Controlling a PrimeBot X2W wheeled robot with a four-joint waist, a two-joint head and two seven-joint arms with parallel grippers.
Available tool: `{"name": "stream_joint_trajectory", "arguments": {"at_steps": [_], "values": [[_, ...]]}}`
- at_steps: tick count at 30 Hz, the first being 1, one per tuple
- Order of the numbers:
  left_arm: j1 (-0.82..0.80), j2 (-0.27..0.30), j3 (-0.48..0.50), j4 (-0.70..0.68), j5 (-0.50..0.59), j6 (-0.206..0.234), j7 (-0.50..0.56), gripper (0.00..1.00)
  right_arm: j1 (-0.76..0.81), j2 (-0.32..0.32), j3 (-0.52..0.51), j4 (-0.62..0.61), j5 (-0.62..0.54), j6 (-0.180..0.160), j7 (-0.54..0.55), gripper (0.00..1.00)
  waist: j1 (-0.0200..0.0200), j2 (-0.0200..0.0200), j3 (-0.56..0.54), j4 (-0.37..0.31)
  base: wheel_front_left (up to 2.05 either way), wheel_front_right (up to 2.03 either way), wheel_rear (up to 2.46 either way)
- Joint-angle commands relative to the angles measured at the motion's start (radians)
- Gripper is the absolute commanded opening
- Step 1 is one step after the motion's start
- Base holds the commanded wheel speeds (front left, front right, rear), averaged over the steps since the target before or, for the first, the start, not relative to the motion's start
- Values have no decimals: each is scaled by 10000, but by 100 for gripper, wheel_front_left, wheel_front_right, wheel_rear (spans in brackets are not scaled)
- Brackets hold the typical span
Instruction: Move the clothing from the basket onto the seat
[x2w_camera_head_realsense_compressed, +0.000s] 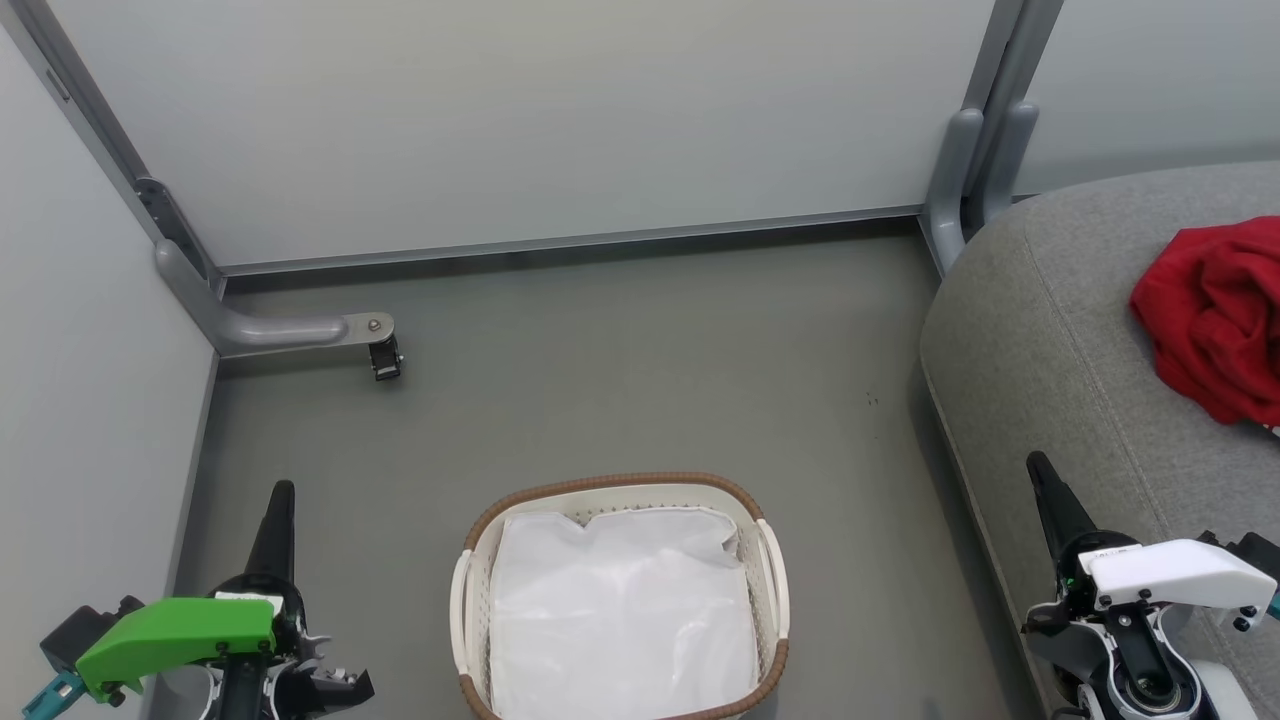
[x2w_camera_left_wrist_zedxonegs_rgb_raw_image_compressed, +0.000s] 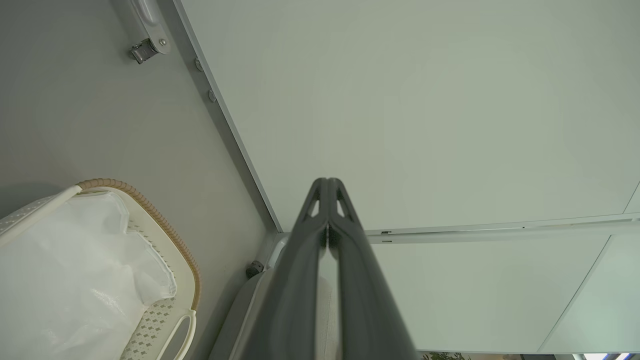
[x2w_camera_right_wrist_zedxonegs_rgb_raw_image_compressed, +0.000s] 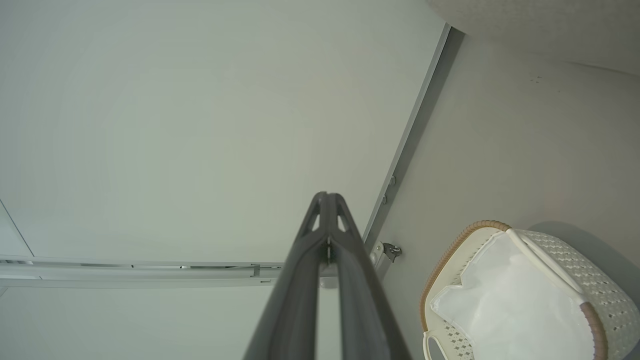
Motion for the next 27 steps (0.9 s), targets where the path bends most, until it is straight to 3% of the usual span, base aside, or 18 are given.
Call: {"name": "stream_joint_trajectory", "arguments": {"at_steps": [1, 27], "values": [[-201, 50, 58, -66, -234, -81, 70, 0, 72, -72, -57, -100, 250, -5, 71, 0, 0, 0, -14, 2, 0, 0, 0], [-188, 58, 318, -243, -1635, -176, 484, 0, 164, -68, -317, -331, 1775, -7, 505, 0, 0, 0, -198, 21, 0, 0, 0]]}}
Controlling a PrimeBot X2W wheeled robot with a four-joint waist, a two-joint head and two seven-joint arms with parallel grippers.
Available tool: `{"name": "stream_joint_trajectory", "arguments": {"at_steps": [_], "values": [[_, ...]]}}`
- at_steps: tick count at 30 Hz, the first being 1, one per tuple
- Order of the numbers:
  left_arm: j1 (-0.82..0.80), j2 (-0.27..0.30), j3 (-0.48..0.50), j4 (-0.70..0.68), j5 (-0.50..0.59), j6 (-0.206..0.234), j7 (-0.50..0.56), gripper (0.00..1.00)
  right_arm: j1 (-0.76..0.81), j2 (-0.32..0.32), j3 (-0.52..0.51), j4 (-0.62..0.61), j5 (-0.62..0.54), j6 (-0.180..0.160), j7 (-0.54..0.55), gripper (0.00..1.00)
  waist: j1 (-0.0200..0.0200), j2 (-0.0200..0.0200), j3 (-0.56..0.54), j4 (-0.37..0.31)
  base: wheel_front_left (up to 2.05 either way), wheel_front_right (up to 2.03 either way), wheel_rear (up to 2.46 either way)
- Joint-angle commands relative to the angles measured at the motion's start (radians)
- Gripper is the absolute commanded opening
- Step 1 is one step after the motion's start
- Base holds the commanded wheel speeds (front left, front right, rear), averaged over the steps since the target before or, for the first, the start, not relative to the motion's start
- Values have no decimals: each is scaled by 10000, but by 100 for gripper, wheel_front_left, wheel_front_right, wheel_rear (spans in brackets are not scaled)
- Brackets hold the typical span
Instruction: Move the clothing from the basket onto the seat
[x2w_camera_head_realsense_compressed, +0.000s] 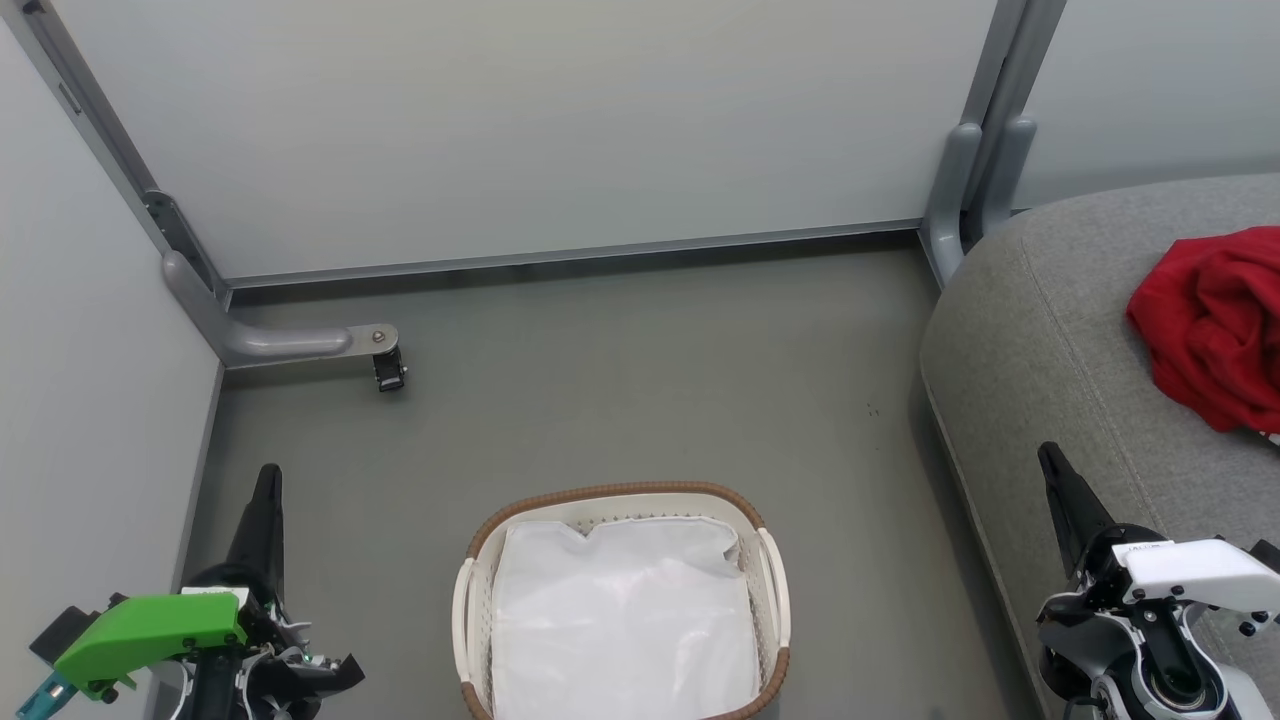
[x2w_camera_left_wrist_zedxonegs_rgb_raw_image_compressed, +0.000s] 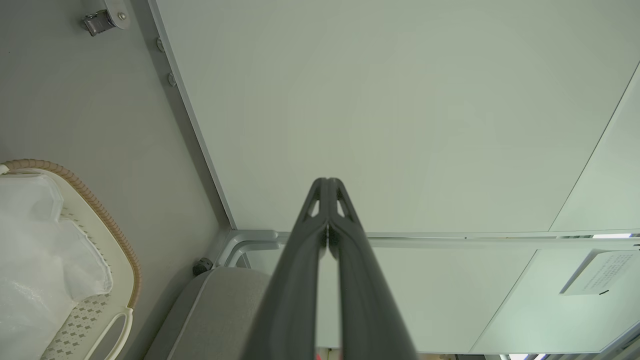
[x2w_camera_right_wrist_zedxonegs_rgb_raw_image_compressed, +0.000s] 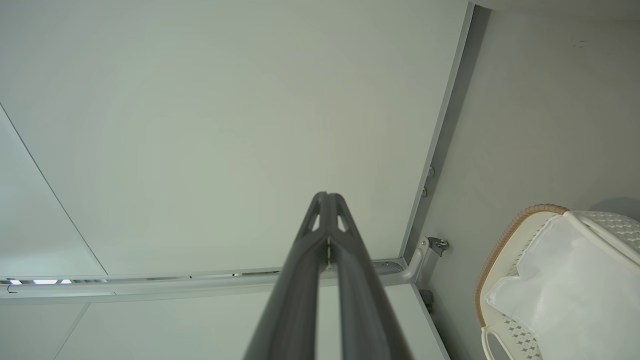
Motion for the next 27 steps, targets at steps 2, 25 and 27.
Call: {"name": "stream_joint_trajectory", "arguments": {"at_steps": [2, 25, 27], "values": [[-104, 54, 23, -11, -34, -49, 47, 0, 115, -60, -26, -36, 49, -7, 51, 0, 0, 0, 0, 0, 0, 0, 0], [-103, 54, 22, -13, -34, -50, 46, 0, 112, -46, -42, -33, 29, -7, 61, 0, 0, 0, 0, 0, 0, 0, 0], [-103, 54, 22, -13, -34, -50, 46, 0, 112, -45, -42, -33, 27, -7, 52, 0, 0, 0, 0, 0, 0, 0, 0]]}}
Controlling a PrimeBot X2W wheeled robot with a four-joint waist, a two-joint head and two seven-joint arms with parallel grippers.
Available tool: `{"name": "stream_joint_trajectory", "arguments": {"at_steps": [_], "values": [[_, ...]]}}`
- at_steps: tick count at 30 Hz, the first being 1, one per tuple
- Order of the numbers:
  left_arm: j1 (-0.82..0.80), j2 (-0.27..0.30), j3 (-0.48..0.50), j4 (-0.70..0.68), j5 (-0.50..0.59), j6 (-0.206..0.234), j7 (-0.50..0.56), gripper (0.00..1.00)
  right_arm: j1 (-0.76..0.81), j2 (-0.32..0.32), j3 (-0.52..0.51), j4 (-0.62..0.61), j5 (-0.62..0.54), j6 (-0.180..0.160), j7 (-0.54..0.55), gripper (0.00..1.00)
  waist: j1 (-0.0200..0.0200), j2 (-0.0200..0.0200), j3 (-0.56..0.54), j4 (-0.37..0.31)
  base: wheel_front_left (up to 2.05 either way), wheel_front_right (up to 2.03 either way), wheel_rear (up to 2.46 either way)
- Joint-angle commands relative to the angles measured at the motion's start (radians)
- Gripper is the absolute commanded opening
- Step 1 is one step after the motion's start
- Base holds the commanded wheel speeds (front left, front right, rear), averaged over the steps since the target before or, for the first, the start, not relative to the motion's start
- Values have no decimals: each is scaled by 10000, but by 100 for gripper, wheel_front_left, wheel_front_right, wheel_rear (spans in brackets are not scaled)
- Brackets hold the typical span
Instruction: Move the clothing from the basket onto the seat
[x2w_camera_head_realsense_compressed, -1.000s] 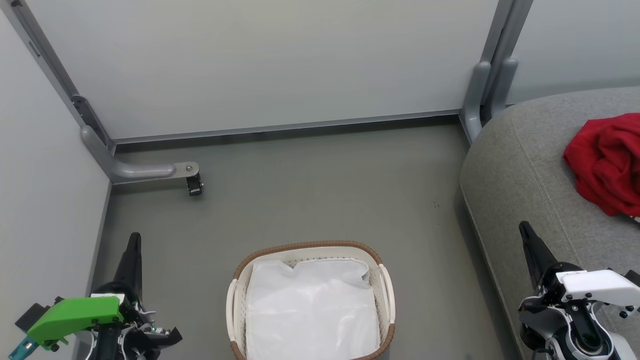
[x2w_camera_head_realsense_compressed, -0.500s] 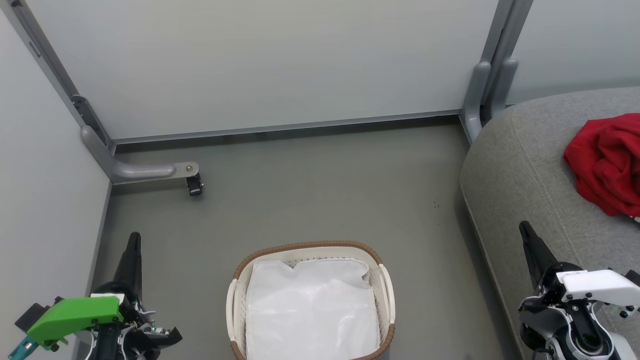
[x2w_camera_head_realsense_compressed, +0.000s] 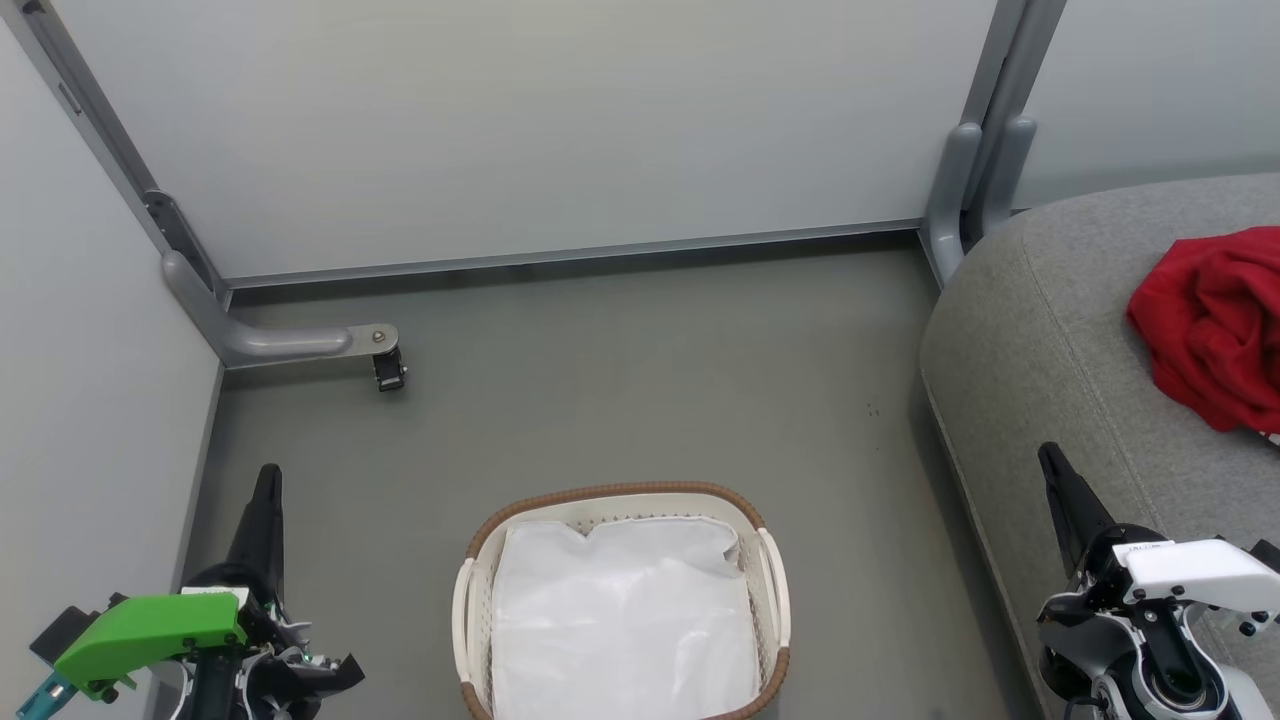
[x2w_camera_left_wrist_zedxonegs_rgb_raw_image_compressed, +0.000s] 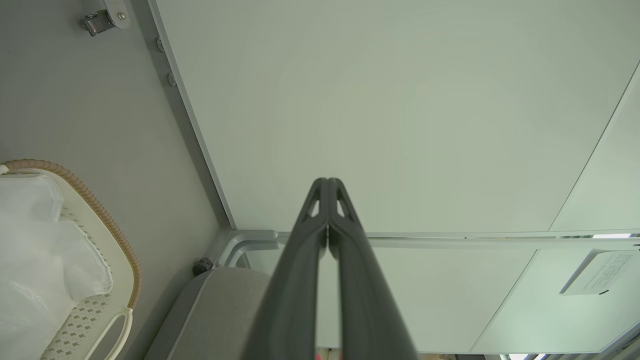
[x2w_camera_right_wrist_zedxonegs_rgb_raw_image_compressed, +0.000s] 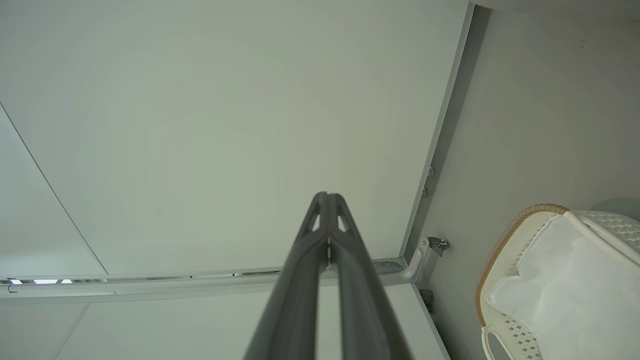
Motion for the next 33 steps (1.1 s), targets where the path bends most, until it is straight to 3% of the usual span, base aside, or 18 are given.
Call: {"name": "stream_joint_trajectory", "arguments": {"at_steps": [1, 33], "values": [[-103, 54, 22, -13, -34, -48, 46, 0, 111, -48, -25, -31, 28, -7, 21, 0, 0, -1, 0, 0, 0, 0, 0], [-102, 55, 21, -13, -35, -48, 45, 0, 109, -35, -38, -30, 12, -7, 32, 0, 0, -1, 0, 0, 0, 0, 0]]}}
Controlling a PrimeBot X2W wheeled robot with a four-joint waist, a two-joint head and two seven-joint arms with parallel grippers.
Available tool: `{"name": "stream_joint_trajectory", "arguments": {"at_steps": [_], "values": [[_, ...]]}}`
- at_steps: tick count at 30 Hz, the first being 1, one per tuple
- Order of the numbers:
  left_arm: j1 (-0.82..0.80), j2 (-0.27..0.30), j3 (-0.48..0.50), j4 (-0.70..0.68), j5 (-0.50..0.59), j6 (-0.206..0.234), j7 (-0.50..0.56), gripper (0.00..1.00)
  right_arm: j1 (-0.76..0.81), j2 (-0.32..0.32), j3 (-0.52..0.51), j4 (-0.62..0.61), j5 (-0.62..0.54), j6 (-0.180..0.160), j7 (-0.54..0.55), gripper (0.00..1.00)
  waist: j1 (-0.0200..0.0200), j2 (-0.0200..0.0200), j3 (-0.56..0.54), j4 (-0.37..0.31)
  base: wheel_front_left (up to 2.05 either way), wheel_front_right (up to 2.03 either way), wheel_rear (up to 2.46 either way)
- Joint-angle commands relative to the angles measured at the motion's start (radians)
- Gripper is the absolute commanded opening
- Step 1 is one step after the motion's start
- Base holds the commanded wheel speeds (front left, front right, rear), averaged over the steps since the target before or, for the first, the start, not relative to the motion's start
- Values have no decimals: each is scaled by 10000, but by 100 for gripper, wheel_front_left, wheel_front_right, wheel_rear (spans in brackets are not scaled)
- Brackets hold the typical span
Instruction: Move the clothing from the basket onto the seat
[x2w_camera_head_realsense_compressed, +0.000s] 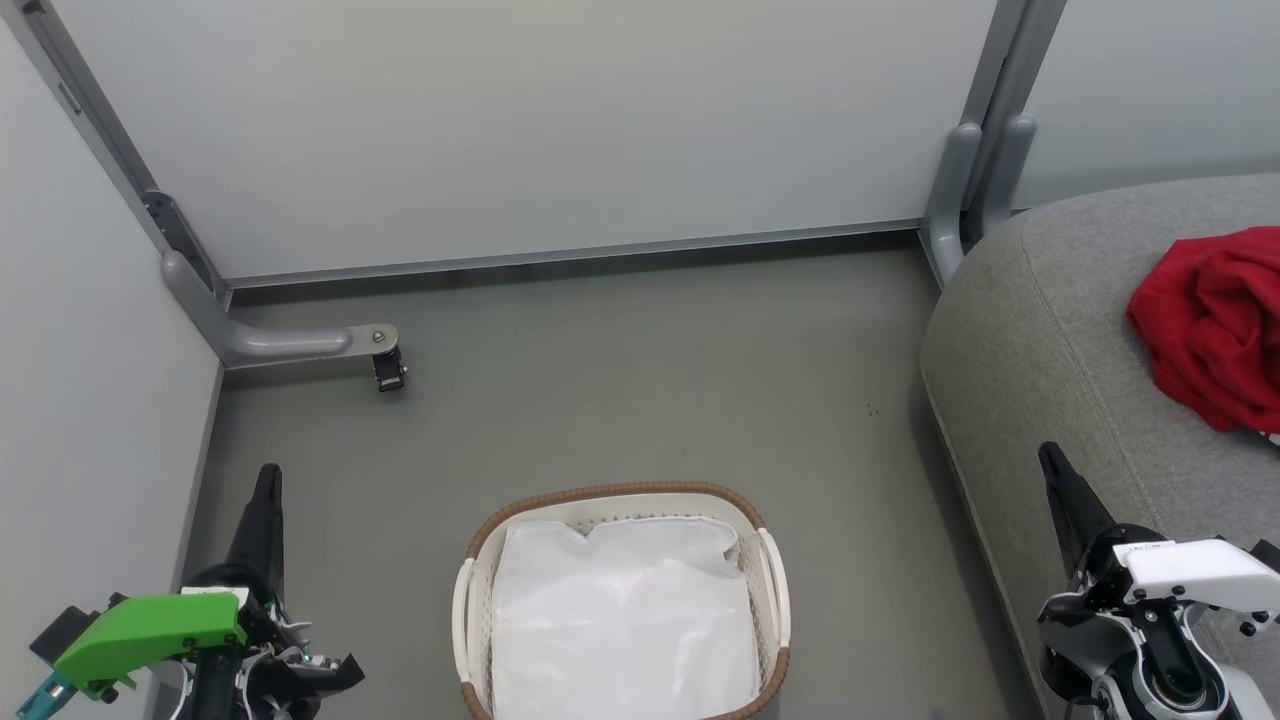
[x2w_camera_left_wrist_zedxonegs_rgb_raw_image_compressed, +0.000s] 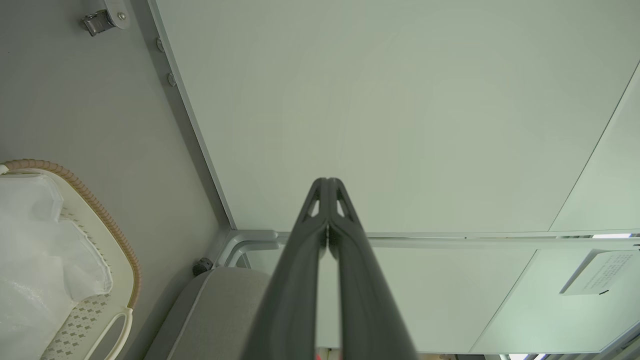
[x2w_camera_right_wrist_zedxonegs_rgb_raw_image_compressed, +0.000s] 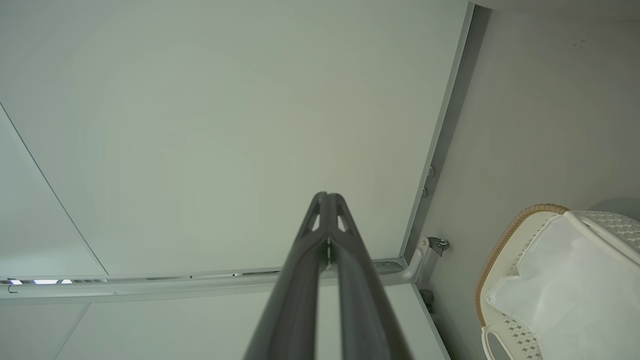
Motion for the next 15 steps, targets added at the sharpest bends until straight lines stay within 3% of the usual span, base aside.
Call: {"name": "stream_joint_trajectory", "arguments": {"at_steps": [1, 15], "values": [[-101, 55, 20, -12, -35, -48, 45, 0, 109, -40, -25, -30, 15, -7, 22, 0, 0, 0, 0, 0, 0, 0, 0], [-101, 55, 20, -12, -35, -46, 44, 0, 109, -36, -30, -30, 9, -7, 28, 0, 0, 0, 0, 0, 0, 0, 0]]}}
